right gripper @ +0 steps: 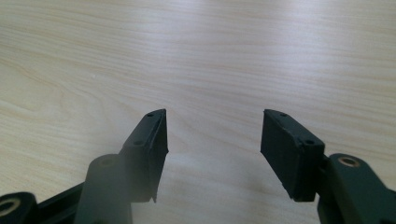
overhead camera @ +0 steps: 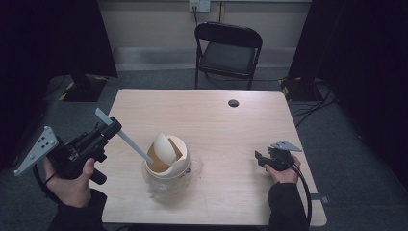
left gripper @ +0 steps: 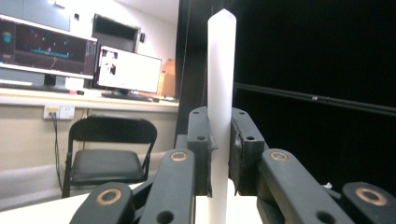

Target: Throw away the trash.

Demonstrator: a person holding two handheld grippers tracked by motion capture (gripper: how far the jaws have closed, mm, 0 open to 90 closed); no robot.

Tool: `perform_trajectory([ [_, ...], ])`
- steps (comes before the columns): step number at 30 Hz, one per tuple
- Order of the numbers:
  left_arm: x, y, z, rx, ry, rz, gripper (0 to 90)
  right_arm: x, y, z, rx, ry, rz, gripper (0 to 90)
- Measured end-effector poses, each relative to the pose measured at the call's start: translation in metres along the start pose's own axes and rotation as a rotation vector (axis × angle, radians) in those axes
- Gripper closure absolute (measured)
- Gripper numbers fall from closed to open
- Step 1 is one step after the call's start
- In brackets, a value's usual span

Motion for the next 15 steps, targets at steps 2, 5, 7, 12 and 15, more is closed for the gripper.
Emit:
perform_trajectory([
  [2,0.010,-0.004,-0.001,-0.006,-0.029,0.008,80.6,0.001,0.001,0.000,0.005,-0.006,-0.003,41.3],
  [5,0.017,-0.006,-0.003,-0.014,-0.045,0.012,80.6,0.002,0.002,0.000,0.009,-0.007,-0.002,41.4],
  [7,0.025,-0.008,-0.006,-0.022,-0.062,0.014,80.6,0.001,0.002,0.000,0.006,-0.006,-0.002,41.3],
  [12,0.046,-0.014,-0.013,-0.028,-0.102,0.014,80.7,0.002,0.003,0.000,0.008,-0.008,0.002,41.3],
  [15,0.059,-0.018,-0.018,-0.035,-0.126,0.025,80.6,0.001,0.003,0.000,0.010,-0.006,-0.003,41.3],
])
Point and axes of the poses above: each handheld gripper's, and its own axes: z roughly backward along the jaws, x roughly out of its underside, y roughly to its right, the point moved 9 cm from there along -z, roughly forward along the jaws, and after that the axes turned 3 degrees about -y, right-handed, at the moved point
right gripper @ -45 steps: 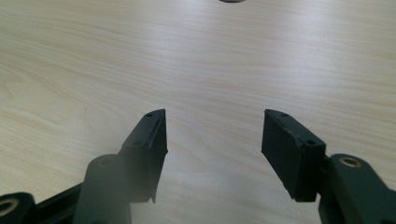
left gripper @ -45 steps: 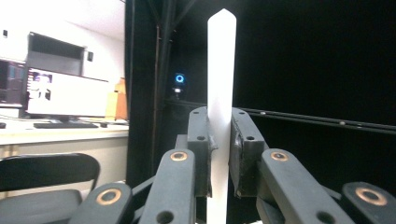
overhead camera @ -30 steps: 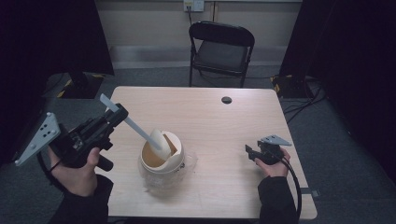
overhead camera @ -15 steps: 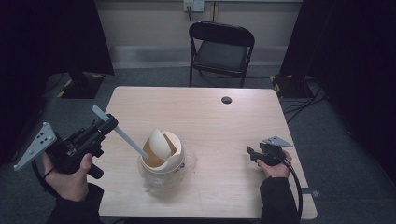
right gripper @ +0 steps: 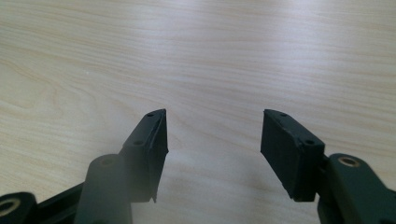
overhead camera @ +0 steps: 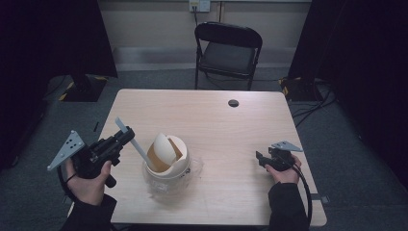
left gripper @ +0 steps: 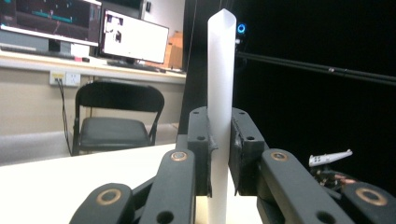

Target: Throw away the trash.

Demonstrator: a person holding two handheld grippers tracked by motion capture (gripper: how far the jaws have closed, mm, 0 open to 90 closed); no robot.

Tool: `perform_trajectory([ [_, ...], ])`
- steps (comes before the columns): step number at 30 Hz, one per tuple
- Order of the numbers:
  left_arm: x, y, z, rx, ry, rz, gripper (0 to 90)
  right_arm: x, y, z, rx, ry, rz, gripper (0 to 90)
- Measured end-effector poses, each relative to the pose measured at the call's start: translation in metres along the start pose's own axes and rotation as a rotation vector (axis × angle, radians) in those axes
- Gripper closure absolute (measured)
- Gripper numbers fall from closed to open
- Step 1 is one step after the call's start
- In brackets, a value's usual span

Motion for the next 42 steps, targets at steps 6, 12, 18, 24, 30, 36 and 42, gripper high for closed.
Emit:
perform_trajectory([
  [6,0.025,-0.005,-0.010,0.000,-0.058,0.018,80.4,0.001,0.001,0.000,0.003,-0.008,0.003,41.3],
  [12,0.033,-0.010,-0.010,0.000,-0.068,0.038,71.0,0.001,0.002,0.000,0.006,-0.007,0.002,41.3],
  [18,0.031,-0.019,0.008,-0.036,-0.032,0.014,56.5,0.001,0.003,0.000,0.008,-0.006,0.001,41.3],
  [24,0.043,-0.037,0.025,-0.106,-0.050,-0.002,45.0,0.002,0.004,0.001,0.012,-0.010,0.001,41.1],
  [30,0.091,-0.079,0.040,-0.248,-0.200,0.006,38.7,0.003,0.005,0.000,0.018,-0.019,0.002,40.7],
  [36,0.136,-0.111,0.045,-0.344,-0.347,0.028,35.2,0.006,0.007,-0.001,0.025,-0.036,0.008,40.6],
  [42,0.170,-0.127,0.046,-0.386,-0.478,0.004,34.0,0.009,0.010,-0.002,0.021,-0.030,-0.008,40.6],
])
Point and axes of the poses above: each handheld gripper's, and its own axes: z roughly backward along the jaws, x roughly out of its underside, y roughly to its right, the point moved 9 cm from there along -z, roughly forward along the jaws, and after that the axes turned 3 degrees about -y, right-handed, at the moved point
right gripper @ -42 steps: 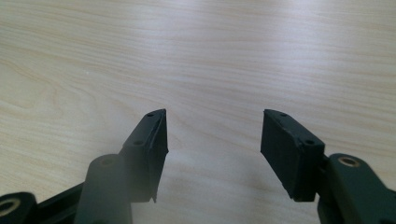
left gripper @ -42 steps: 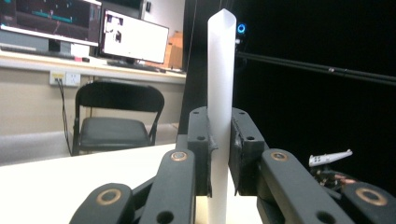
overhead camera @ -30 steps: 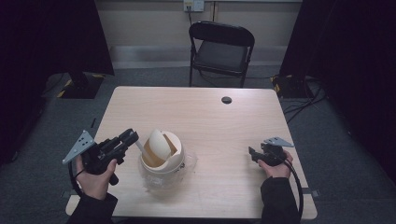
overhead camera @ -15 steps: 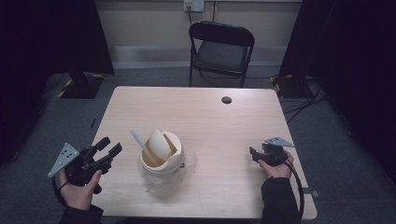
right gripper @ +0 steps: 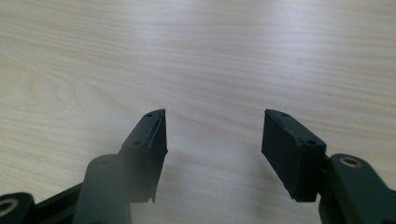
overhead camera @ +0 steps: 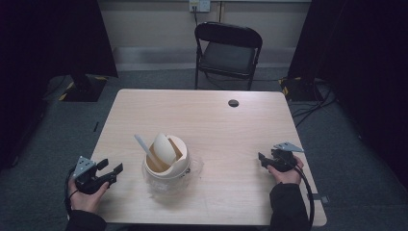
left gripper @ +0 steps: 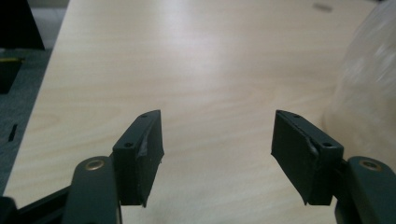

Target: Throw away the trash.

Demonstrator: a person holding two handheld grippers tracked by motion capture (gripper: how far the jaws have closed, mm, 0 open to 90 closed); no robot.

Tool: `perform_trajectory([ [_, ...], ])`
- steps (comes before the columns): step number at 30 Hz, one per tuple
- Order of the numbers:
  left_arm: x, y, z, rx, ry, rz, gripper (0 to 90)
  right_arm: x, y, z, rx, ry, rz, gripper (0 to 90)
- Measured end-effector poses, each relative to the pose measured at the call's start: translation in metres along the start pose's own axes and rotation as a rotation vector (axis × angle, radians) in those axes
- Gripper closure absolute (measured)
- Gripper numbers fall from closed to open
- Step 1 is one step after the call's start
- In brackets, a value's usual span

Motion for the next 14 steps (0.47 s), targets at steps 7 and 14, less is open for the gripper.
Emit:
perform_trajectory([
  [7,0.017,-0.004,-0.014,-0.020,-0.074,-0.018,32.3,0.006,0.011,0.001,0.022,-0.015,-0.011,39.2],
  [14,0.022,-0.007,-0.021,-0.035,-0.152,-0.029,31.6,0.009,0.019,0.003,0.036,-0.028,-0.019,36.8],
])
Point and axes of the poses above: each handheld gripper's, and its own axes: z roughly backward along the jaws, x roughly out of its underside, y roughly to its right, the point moved 9 cm from there along -z, roughly forward along the jaws, and after that the axes turned 3 degrees about -y, right-handed, at the moved point
